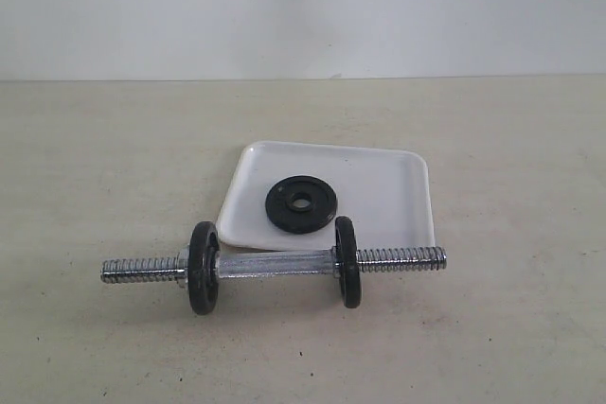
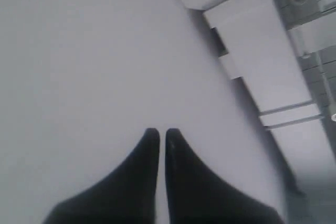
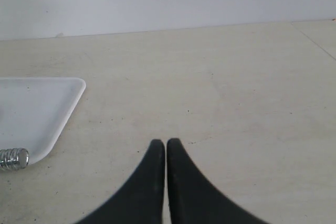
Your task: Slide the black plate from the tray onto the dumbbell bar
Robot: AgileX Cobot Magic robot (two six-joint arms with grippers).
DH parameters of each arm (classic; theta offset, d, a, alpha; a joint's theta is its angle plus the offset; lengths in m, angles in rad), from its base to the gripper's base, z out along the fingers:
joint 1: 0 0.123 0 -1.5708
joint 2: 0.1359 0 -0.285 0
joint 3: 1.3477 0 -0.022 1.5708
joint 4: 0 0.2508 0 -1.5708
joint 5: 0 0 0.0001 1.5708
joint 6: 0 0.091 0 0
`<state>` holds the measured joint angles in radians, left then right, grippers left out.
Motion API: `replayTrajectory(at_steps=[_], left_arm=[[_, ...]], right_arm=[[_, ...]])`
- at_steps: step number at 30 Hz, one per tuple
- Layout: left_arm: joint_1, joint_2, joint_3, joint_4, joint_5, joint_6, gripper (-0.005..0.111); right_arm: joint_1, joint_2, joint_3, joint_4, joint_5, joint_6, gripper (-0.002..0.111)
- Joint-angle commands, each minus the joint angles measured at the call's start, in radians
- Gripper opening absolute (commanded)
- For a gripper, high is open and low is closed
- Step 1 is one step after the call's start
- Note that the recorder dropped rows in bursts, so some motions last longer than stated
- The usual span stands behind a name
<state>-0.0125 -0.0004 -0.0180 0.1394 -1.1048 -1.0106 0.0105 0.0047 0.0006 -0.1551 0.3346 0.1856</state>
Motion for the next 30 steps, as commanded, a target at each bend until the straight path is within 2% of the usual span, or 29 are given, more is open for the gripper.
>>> replayTrajectory(at_steps=[1,9,30], left_arm=[[-0.008,0.0,-0.008,0.037,-0.116,-0.115,0.004],[-0.008,0.0,-0.008,0.034,-0.116,-0.235,0.004],[-0.008,0.0,-0.008,0.034,-0.116,-0.239,0.004]], right_arm=[[0.001,-0.005,-0.001,-0.002,-0.004,-0.004,0.0],[0.001,-0.005,-0.001,-0.005,-0.004,-0.004,0.0],[0.001,-0.005,-0.001,-0.005,-0.004,-0.004,0.0]])
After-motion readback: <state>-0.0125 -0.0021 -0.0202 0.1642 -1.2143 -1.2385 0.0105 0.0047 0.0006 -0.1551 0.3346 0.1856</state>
